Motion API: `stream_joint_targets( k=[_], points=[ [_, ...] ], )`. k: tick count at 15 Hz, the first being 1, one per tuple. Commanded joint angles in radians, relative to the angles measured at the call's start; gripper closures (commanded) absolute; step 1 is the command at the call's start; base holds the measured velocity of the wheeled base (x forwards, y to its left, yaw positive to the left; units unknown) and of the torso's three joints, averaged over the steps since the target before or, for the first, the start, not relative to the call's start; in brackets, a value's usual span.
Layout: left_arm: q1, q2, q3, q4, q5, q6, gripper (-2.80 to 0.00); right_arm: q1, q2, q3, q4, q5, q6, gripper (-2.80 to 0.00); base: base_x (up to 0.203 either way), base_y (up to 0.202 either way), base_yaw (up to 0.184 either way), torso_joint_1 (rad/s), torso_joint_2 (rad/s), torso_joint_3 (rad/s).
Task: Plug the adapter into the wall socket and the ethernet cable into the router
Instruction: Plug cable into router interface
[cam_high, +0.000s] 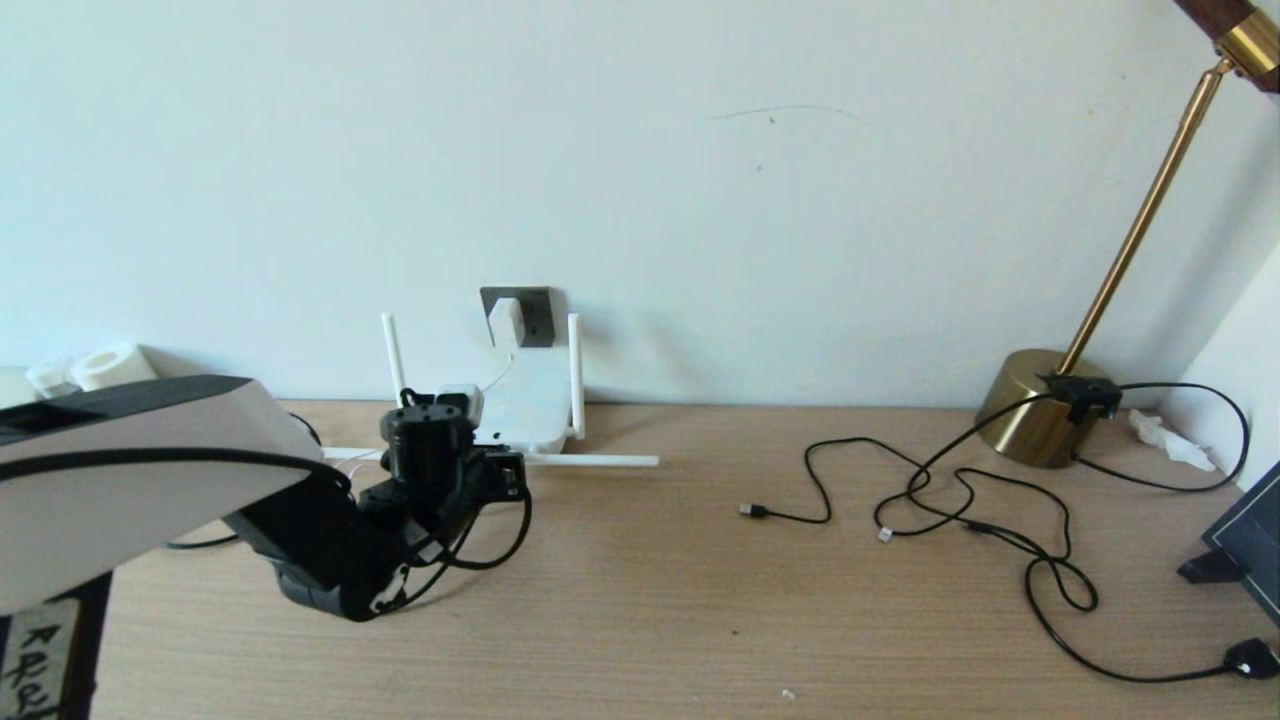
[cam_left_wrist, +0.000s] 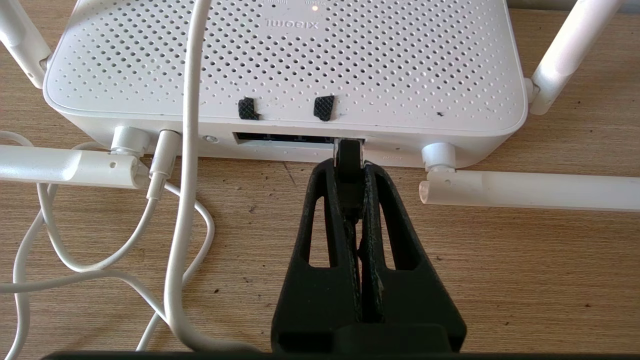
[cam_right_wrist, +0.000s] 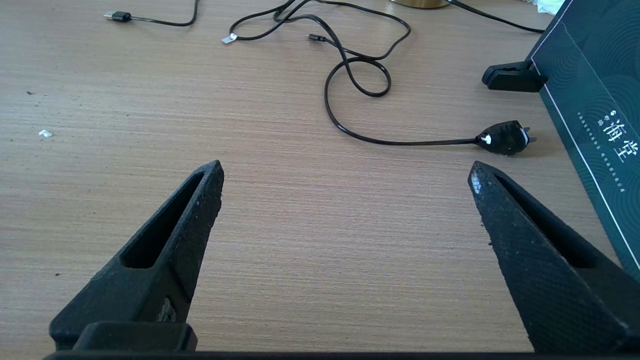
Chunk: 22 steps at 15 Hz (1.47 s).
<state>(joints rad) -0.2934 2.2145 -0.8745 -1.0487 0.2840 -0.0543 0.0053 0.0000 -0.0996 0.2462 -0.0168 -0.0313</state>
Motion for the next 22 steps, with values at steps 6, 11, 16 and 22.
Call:
stream_joint_targets(
  k=[6,11,16,22],
  points=[
    [0.0,0.006,0.002,-0.005,0.003,-0.001,0.0,0.001,0.001,0.0,0.002,0.0,-0.001,-2.8,0.0,0.0,0.0,0.0,0.0,0.0],
    [0.0,0.014,0.002,-0.004,0.003,0.001,0.0,0.001,0.002,0.0,0.001,0.0,-0.001,-2.8,0.0,0.0,0.0,0.0,0.0,0.0],
    [0.0,0.014,0.002,-0.004,0.003,-0.001,0.0,0.001,0.001,0.0,0.001,0.0,-0.001,-2.8,0.0,0.0,0.0,0.0,0.0,0.0],
    [0.0,0.014,0.008,-0.005,0.003,0.001,0.0,0.001,0.002,0.0,0.001,0.0,-0.001,-2.8,0.0,0.0,0.0,0.0,0.0,0.0]
  ],
)
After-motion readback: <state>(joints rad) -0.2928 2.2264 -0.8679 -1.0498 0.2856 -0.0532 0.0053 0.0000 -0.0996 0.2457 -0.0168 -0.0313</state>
